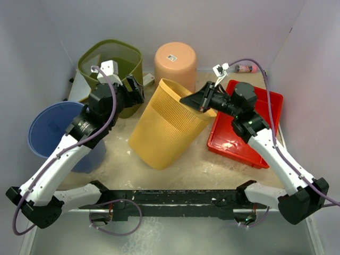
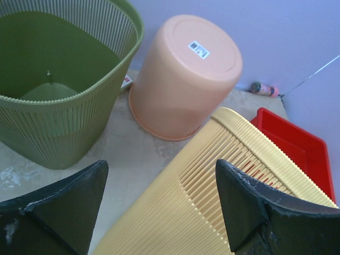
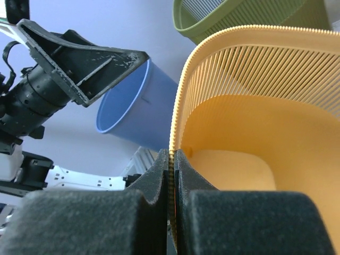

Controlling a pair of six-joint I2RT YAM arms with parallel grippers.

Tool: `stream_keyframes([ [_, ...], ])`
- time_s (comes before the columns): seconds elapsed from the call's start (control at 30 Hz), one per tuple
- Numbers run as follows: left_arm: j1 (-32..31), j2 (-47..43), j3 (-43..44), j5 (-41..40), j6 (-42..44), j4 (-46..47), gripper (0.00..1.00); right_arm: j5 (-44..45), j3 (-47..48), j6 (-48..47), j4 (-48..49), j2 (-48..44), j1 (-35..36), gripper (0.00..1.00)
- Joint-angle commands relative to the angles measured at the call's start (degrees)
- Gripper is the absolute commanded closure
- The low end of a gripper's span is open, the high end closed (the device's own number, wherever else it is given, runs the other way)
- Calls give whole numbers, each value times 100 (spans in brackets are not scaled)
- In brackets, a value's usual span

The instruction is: Turn the large container upside down

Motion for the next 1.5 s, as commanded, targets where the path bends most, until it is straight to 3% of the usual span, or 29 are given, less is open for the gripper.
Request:
stream_keyframes([
  [0.0,33,191,321,508,160,-138,21,-290,-420,985,2188,-109,27,100],
  [0.13,37,229,254,701,139,33,21,273,-995,1217,2185,-247,23,100],
  [0.37,33,303,117,1013,200,115,21,1724,-2196,1169,1062,-594,28,100],
  [0.67,35,105,-301,1702,-256,-194,22,1986,-2995,1280,929,-551,28,100],
  [0.8,32,-355,-316,1682,-546,-902,22,2216,-2958,855,615,-647,28,100],
  [0.97,33,-847,-306,1732,-811,-2106,22,1412,-2034,-521,-307,-368,28,71],
  [1.1,32,-1279,-517,1717,-1055,-2656,22,781,-933,-1843,-1608,89,24,46],
  [1.17,33,-1515,-705,1746,-1193,-2741,22,351,-604,-2184,-1917,311,19,38],
  [1.23,33,-1683,-882,1823,-1321,-2826,22,-115,-345,-2386,-2130,593,15,36],
  [1.33,33,-1790,-1089,1915,-1440,-2940,22,-466,-102,-2458,-2334,876,7,40],
  [1.4,33,-1829,-1244,2031,-1477,-2861,22,-464,-62,-2379,-2371,969,-46,52],
  [1.47,33,-1847,-1377,2137,-1486,-2750,22,-637,-114,-2247,-2284,1008,-164,72],
])
